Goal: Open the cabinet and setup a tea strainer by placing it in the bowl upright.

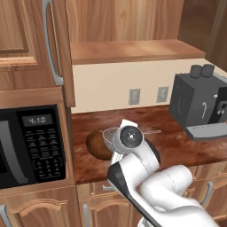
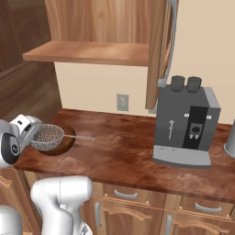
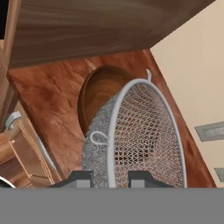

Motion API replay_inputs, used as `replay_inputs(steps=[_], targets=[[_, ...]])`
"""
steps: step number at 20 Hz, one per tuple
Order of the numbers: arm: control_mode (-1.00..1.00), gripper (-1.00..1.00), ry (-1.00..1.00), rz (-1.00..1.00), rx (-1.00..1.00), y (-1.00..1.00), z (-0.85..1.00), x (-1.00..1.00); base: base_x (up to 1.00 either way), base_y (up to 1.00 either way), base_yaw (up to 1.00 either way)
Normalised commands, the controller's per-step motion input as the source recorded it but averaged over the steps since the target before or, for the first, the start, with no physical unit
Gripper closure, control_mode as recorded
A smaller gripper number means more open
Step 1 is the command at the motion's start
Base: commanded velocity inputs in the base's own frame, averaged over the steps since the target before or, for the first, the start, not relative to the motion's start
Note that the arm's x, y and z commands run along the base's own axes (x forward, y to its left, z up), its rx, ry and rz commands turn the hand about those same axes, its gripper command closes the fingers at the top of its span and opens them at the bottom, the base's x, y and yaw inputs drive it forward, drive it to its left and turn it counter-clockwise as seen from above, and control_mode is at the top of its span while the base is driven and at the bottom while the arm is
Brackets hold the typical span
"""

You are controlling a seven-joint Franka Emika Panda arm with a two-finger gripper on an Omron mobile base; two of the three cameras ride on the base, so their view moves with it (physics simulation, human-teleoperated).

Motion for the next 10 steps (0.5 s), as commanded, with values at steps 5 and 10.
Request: replay_inputs(steps=[5, 10], targets=[[-1.0, 1.0, 0.0, 0.0, 0.0, 0.17, 0.0, 0.11, 0.0, 0.0, 0.0], [-1.0, 1.0, 0.0, 0.0, -0.01, 0.06, -0.2, 0.19, 0.0, 0.0, 0.0]])
